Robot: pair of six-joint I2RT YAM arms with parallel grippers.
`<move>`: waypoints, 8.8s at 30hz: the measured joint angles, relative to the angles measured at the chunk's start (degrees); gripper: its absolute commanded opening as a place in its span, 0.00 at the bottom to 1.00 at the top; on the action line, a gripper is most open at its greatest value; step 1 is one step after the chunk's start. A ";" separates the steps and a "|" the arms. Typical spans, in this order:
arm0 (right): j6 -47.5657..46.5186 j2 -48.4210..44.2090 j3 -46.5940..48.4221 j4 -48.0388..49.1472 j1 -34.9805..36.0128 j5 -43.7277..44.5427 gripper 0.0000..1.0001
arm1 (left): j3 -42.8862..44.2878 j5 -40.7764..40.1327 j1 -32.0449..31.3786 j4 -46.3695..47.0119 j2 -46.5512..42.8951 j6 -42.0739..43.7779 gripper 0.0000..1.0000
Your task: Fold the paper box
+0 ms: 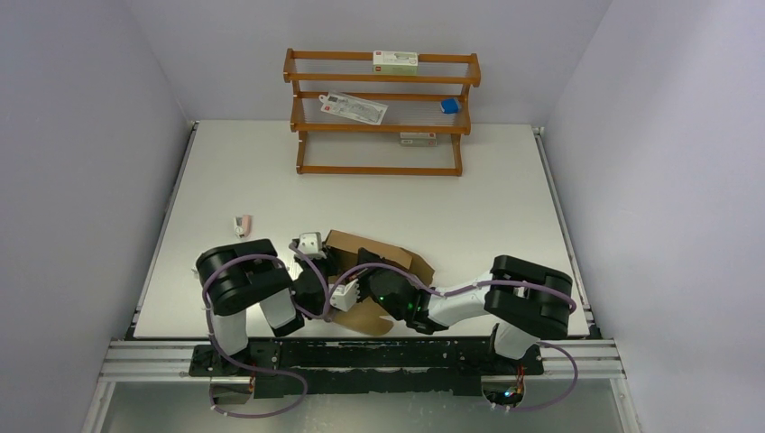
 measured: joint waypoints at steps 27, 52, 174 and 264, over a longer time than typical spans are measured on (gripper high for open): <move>2.23 1.20 -0.92 2.97 -0.04 -0.46 0.00 | 1.66 -1.86 0.74 -21.49 -9.14 -23.15 0.19; 0.72 1.70 1.09 1.11 3.48 1.70 0.13 | -2.08 -6.25 0.96 -14.71 -7.58 -17.49 0.63; 12.09 -2.67 12.37 -26.53 -1.31 -11.58 0.12 | -4.28 10.47 11.52 -0.52 0.74 -10.58 0.40; 124.39 -19.28 14.78 -59.67 -7.17 7.85 0.51 | 20.22 58.88 36.41 -78.07 -34.82 -11.41 0.52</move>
